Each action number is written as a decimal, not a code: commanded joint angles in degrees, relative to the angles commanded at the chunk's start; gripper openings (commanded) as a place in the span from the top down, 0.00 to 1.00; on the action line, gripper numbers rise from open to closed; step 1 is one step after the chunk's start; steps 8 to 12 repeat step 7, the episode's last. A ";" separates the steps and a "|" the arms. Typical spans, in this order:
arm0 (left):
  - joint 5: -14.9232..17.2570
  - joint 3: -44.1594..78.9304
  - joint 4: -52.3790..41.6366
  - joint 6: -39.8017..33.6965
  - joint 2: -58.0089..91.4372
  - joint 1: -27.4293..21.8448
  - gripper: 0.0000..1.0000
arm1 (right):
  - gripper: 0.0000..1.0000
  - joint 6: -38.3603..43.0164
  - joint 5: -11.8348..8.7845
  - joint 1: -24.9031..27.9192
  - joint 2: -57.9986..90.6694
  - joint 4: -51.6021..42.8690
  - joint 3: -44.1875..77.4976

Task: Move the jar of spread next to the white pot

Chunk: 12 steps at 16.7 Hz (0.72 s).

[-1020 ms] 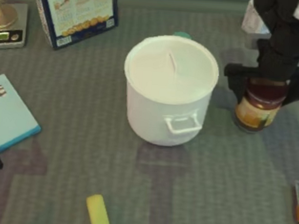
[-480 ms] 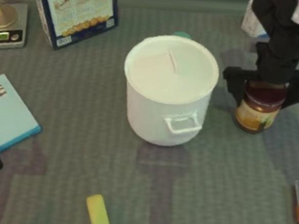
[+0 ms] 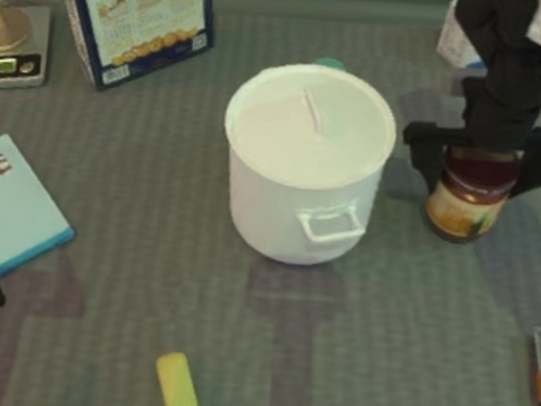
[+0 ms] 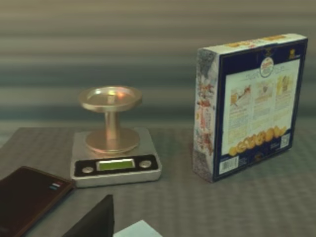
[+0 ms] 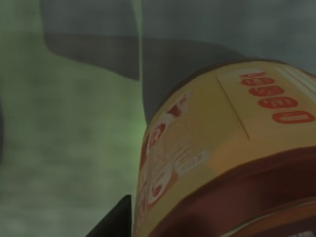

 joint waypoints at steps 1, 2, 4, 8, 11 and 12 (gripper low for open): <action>0.00 0.00 0.00 0.00 0.00 0.00 0.00 | 0.02 0.00 0.00 0.00 0.00 0.00 0.00; 0.00 0.00 0.00 0.00 0.00 0.00 0.00 | 0.00 0.00 0.00 0.00 0.00 0.00 0.00; 0.00 0.00 0.00 0.00 0.00 0.00 0.00 | 0.00 0.00 0.00 0.00 0.00 0.00 0.00; 0.00 0.00 0.00 0.00 0.00 0.00 0.00 | 0.00 0.00 0.00 0.00 0.00 0.00 0.00; 0.00 0.00 0.00 0.00 0.00 0.00 0.00 | 0.00 0.00 0.00 0.00 0.00 0.00 0.00; 0.00 0.00 0.00 0.00 0.00 0.00 0.00 | 0.00 0.00 0.00 0.00 0.00 0.00 0.00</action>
